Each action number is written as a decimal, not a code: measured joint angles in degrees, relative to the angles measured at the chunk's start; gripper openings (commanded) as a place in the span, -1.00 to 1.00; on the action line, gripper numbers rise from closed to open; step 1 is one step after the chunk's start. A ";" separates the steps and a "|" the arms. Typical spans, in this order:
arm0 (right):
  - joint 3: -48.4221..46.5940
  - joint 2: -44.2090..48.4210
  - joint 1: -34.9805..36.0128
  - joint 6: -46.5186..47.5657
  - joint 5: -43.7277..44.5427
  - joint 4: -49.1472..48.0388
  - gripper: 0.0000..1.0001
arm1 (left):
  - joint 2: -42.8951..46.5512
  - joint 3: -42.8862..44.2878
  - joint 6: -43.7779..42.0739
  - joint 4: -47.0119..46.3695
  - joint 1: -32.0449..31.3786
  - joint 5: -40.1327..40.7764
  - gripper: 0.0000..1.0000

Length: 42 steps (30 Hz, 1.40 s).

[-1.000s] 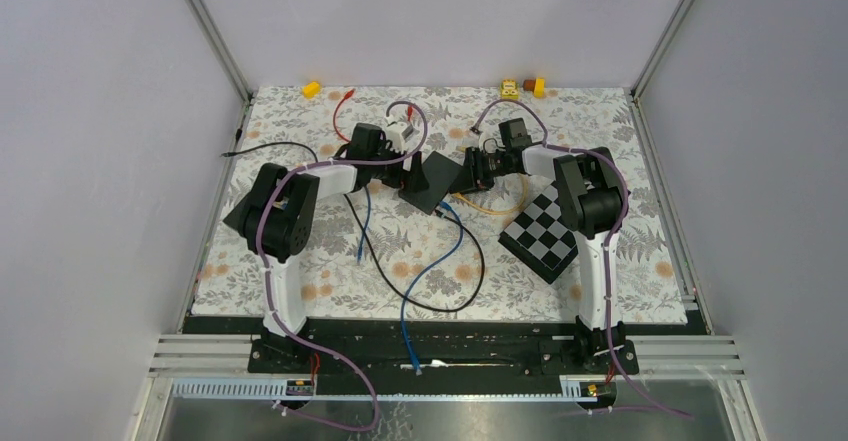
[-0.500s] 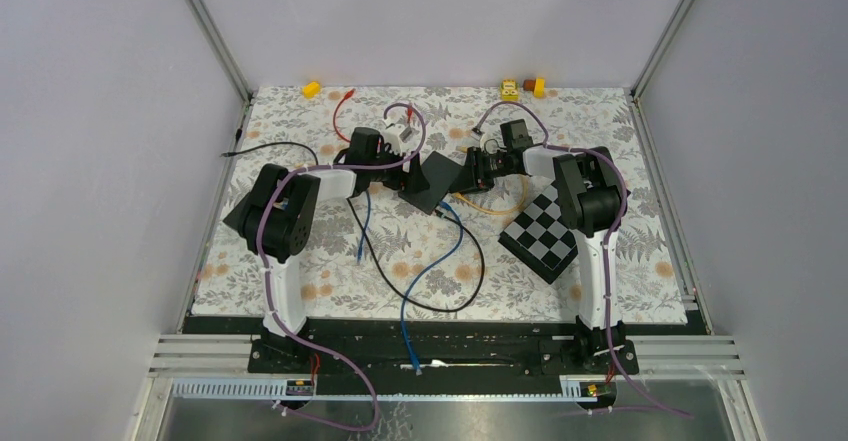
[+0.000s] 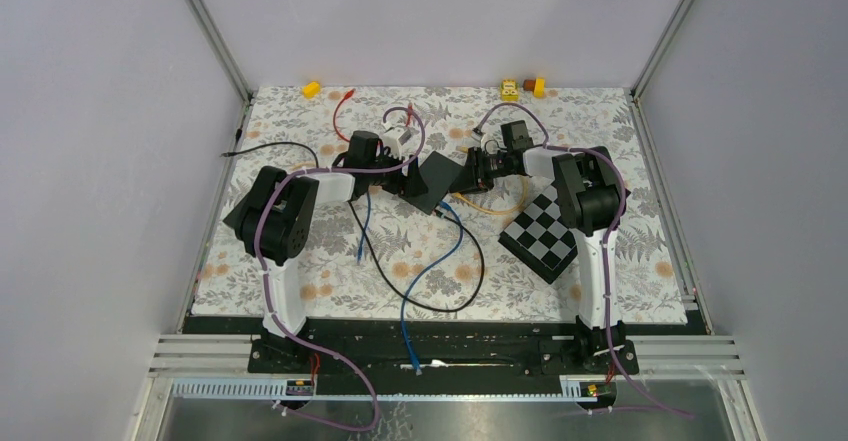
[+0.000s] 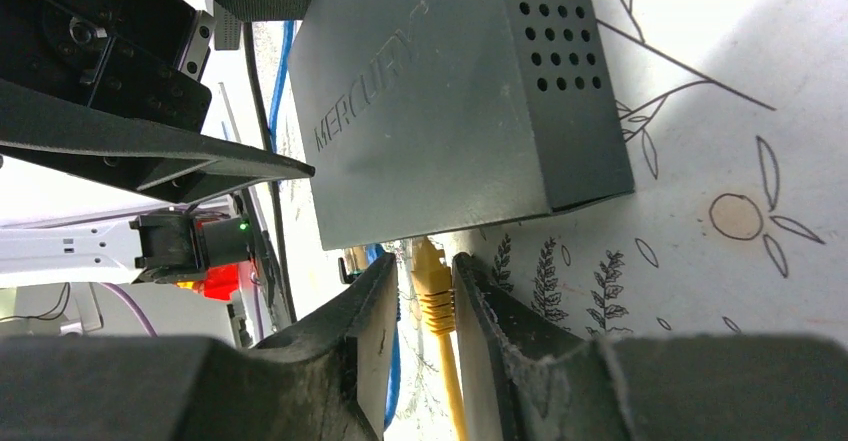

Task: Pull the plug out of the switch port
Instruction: Pull the connector from the switch port.

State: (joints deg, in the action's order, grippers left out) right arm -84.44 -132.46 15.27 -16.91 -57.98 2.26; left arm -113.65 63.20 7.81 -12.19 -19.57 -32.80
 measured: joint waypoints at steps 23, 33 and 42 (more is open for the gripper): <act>-2.23 -2.71 -0.44 -4.17 -2.73 0.17 -0.40 | 0.15 -0.39 -1.36 -0.44 -0.55 0.50 0.54; -3.98 -4.48 -0.83 -4.57 -4.26 1.73 -0.74 | 1.20 -1.40 -2.93 -0.79 -1.53 1.68 0.83; -4.00 -4.59 -1.14 -4.24 -4.63 1.68 -0.83 | 3.72 -2.89 -6.14 1.77 -3.61 6.27 0.97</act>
State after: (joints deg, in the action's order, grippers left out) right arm -88.44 -137.05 14.13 -21.15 -62.61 3.95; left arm -109.93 60.31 1.67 -10.41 -23.18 -26.52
